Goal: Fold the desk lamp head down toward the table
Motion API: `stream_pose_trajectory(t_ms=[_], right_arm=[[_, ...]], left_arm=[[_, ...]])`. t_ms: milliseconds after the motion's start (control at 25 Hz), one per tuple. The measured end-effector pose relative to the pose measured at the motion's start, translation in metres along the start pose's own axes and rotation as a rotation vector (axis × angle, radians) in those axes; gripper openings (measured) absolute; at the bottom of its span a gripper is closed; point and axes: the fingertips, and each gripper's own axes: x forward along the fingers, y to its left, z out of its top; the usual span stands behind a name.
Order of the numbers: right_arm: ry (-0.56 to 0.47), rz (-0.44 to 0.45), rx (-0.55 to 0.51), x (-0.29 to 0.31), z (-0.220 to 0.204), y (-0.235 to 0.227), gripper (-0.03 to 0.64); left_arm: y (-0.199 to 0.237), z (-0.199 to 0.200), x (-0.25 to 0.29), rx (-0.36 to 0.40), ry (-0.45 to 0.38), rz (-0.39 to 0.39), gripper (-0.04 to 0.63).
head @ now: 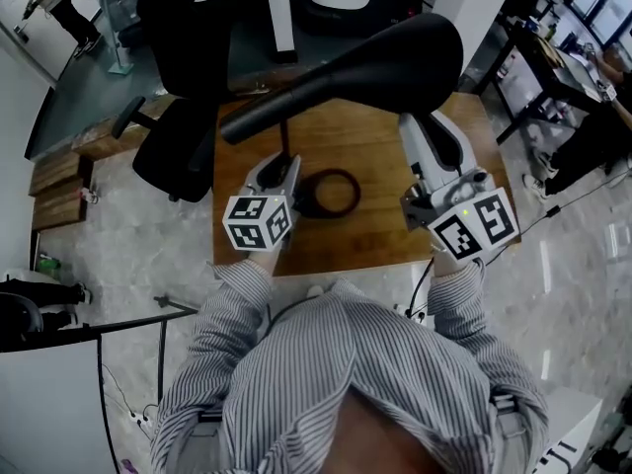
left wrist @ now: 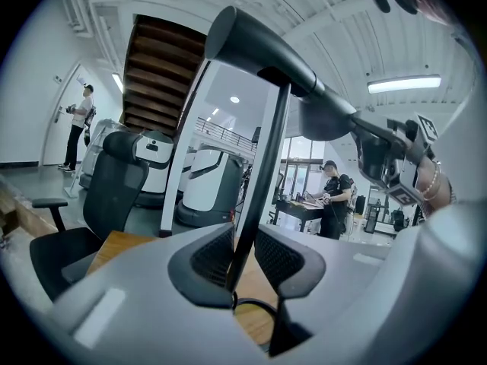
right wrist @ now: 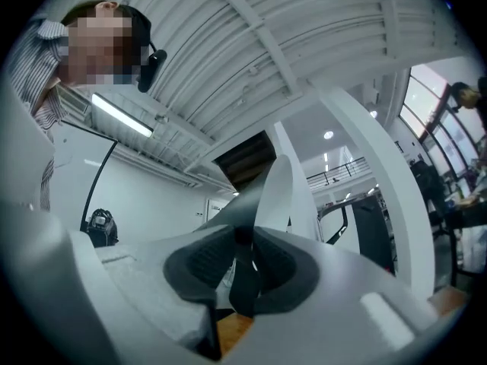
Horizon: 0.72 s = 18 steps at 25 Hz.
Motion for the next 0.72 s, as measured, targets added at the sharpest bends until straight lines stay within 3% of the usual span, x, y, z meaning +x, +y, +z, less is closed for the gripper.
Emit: stream_pose_trajectory(t_ms=[240, 720], right_arm=[[0.042, -0.019, 0.153, -0.012, -0.041, -0.002, 0.063], [0.190, -0.004, 0.343, -0.020, -0.152, 0.031, 0.048]], left_arm=[[0.001, 0.000, -0.002, -0.006, -0.001, 0.005, 0.089], [0.000, 0.000, 0.000, -0.010, 0.005, 0.006, 0.089]])
